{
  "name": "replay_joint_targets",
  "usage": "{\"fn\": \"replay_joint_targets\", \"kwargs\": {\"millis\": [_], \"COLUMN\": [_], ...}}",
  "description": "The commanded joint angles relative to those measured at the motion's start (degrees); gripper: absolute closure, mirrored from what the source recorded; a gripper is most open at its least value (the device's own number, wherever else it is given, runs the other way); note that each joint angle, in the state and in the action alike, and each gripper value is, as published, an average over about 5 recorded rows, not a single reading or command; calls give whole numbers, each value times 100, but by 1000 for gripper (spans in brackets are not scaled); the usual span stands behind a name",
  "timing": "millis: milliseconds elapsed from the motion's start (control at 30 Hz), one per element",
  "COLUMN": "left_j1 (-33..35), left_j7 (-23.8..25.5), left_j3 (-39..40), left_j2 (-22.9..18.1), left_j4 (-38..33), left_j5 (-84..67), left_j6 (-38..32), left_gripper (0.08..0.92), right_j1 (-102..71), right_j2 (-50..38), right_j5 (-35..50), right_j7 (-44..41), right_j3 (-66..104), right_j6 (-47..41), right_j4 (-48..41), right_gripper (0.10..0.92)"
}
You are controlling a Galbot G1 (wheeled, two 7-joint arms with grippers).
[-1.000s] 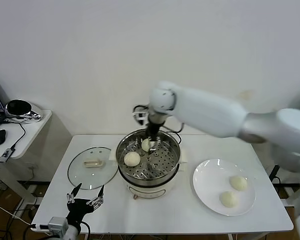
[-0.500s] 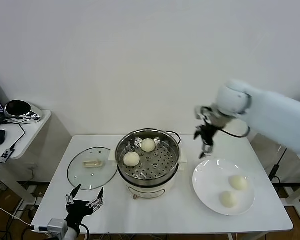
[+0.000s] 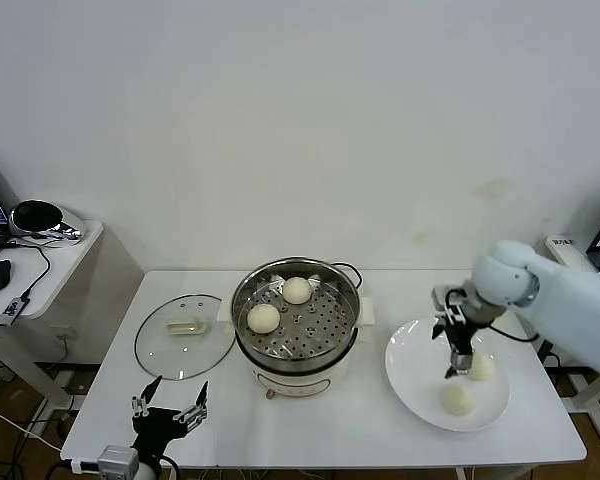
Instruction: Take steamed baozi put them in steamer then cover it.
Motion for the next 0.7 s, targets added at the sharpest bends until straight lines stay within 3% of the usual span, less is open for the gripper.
{"fn": "replay_joint_targets", "kwargs": {"millis": [33, 700], "left_j1": [29, -19], "left_j7": [5, 25], "left_j3": [-8, 28], "left_j2": [17, -7], "left_j4": [63, 125], "left_j5": [71, 176], "left_j6": [7, 33], "left_gripper": [177, 177], "right_j1": [-920, -1386], "right_j2": [-120, 185], "right_j5": [-579, -934], "right_j7": [-54, 92], "right_j3": [342, 649], "right_j6": [191, 450], "right_j4": [-200, -771], "right_gripper": [203, 203]}}
